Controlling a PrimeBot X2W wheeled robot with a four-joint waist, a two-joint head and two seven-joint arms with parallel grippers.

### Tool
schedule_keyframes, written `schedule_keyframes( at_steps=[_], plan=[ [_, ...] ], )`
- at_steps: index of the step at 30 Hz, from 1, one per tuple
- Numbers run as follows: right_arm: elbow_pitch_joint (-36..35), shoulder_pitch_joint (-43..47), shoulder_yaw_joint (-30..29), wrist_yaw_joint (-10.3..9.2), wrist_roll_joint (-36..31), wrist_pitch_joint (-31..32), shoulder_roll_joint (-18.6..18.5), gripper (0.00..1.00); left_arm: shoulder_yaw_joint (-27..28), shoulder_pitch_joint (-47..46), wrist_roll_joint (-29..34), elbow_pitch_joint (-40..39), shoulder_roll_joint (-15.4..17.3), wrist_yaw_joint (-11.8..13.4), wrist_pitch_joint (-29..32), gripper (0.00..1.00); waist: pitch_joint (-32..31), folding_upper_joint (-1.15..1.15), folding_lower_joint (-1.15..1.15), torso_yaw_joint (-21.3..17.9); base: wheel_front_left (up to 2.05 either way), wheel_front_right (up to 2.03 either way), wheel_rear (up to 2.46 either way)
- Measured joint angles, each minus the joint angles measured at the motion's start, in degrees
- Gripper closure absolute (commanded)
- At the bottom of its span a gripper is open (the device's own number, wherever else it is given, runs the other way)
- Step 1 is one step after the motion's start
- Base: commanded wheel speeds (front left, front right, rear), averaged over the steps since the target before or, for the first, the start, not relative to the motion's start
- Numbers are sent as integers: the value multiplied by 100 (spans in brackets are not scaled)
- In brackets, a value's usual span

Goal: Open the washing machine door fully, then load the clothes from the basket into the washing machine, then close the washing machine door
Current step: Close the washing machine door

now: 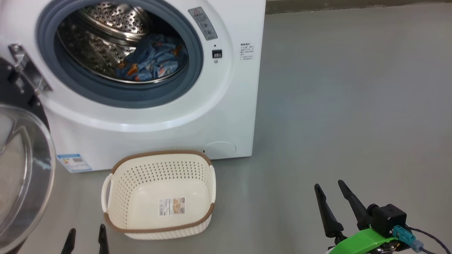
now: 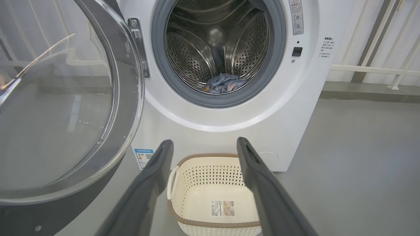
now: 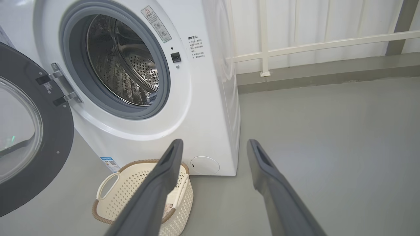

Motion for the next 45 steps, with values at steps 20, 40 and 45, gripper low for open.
schedule_keyframes(
  at_steps=[20,40,45],
  plan=[
    [-47,32,41,0,-9,0,1,0,-14,7,-196,92,0,-34,0,0,-162,0,0,201,-45,45,0],
    [-58,162,241,0,-48,0,1,0,29,140,-382,241,0,82,0,0,-362,0,0,1040,0,0,0],
    [-57,243,258,0,-47,0,1,0,67,175,-378,242,0,107,0,0,-396,0,0,1383,0,0,0]
  ],
)
